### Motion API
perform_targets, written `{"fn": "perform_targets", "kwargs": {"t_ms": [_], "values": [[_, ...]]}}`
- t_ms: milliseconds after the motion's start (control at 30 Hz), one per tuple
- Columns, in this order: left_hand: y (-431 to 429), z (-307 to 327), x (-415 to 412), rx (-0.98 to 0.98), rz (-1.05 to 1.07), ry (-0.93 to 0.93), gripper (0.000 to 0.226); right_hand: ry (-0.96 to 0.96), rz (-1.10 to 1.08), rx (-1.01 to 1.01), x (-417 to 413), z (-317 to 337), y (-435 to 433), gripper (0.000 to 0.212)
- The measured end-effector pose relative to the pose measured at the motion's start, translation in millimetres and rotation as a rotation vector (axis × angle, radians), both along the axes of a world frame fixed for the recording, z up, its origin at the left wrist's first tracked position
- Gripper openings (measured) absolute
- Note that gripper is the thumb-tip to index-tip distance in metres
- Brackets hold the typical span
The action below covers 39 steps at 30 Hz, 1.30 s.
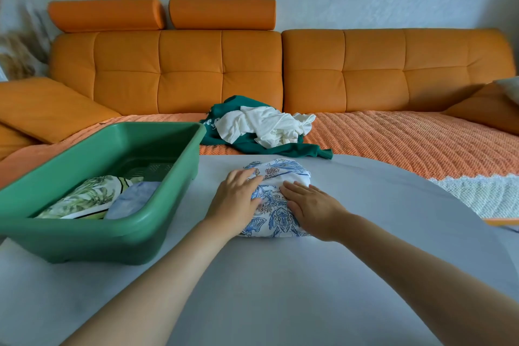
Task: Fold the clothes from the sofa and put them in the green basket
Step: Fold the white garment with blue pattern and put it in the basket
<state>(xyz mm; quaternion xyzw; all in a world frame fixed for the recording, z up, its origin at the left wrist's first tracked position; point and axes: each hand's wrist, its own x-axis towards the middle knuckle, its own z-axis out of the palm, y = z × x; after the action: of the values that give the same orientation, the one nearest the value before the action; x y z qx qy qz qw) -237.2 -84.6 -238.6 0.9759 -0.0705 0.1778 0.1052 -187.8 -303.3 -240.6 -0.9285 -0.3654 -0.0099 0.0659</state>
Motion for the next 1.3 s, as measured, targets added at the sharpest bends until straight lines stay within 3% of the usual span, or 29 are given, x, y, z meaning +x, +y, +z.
{"fn": "perform_targets", "kwargs": {"t_ms": [100, 200, 267, 333, 400, 467, 533, 667, 733, 833, 867, 1000, 1067, 1133, 1200, 1267, 1300], "values": [[-1.0, 6.0, -7.4, 0.023, -0.221, -0.11, 0.041, -0.108, -0.057, 0.11, 1.2, 1.9, 5.6, 0.049], [1.7, 4.0, -13.9, -0.018, -0.173, 0.159, 0.048, -0.348, 0.037, 0.169, -5.8, 11.9, 8.9, 0.058], [7.3, 3.0, -14.5, 0.007, -0.126, 0.35, 0.083, -0.473, 0.201, 0.208, -9.2, 15.1, 9.8, 0.049], [10.2, 5.8, -14.4, 0.083, -0.138, 0.423, 0.112, -0.334, 0.239, 0.173, -14.2, 13.9, 8.7, 0.051], [8.5, 7.1, -13.7, 0.114, -0.151, 0.458, 0.116, -0.113, 0.16, 0.028, -17.7, 9.2, 4.5, 0.071], [5.4, 8.3, -13.3, 0.079, -0.138, 0.484, 0.115, -0.089, 0.124, -0.09, -19.0, 7.1, 1.8, 0.09], [1.6, 11.9, -13.1, -0.005, -0.139, 0.457, 0.103, -0.116, 0.106, -0.057, -22.9, 10.3, 2.7, 0.087], [0.9, 22.0, -8.4, -0.122, -0.114, 0.429, 0.032, -0.049, 0.085, -0.016, -21.8, 29.6, 0.2, 0.046], [5.8, 26.8, -8.8, -0.215, -0.111, 0.483, 0.031, 0.009, 0.055, -0.045, -18.7, 39.3, -4.4, 0.043], [12.5, 32.0, -15.1, -0.38, -0.115, 0.492, 0.068, 0.109, 0.036, 0.053, -15.9, 46.0, -10.6, 0.045], [12.4, 33.2, -15.7, -0.414, -0.098, 0.462, 0.069, 0.155, 0.015, 0.112, -14.7, 46.2, -11.1, 0.044], [0.8, 27.1, -9.8, -0.492, 0.009, 0.353, 0.02, 0.197, -0.118, 0.234, -7.5, 40.1, -2.3, 0.04], [-7.1, 22.4, -4.5, -0.492, 0.058, 0.316, 0.024, 0.114, -0.13, 0.237, -3.3, 33.5, 3.0, 0.039], [-12.4, 18.0, 2.0, -0.46, 0.091, 0.242, 0.038, 0.009, -0.122, 0.216, 0.3, 29.9, 6.0, 0.042], [-16.0, 20.3, 4.2, -0.3, 0.065, 0.054, 0.042, -0.106, -0.125, 0.185, 4.5, 28.5, 7.0, 0.044], [-21.5, 26.3, 2.7, -0.111, -0.078, -0.108, 0.027, -0.194, -0.101, 0.196, 7.5, 27.6, 7.6, 0.04], [-23.9, 28.7, 0.4, -0.046, -0.156, -0.089, 0.018, -0.203, -0.072, 0.221, 8.0, 26.3, 8.2, 0.034]]}}
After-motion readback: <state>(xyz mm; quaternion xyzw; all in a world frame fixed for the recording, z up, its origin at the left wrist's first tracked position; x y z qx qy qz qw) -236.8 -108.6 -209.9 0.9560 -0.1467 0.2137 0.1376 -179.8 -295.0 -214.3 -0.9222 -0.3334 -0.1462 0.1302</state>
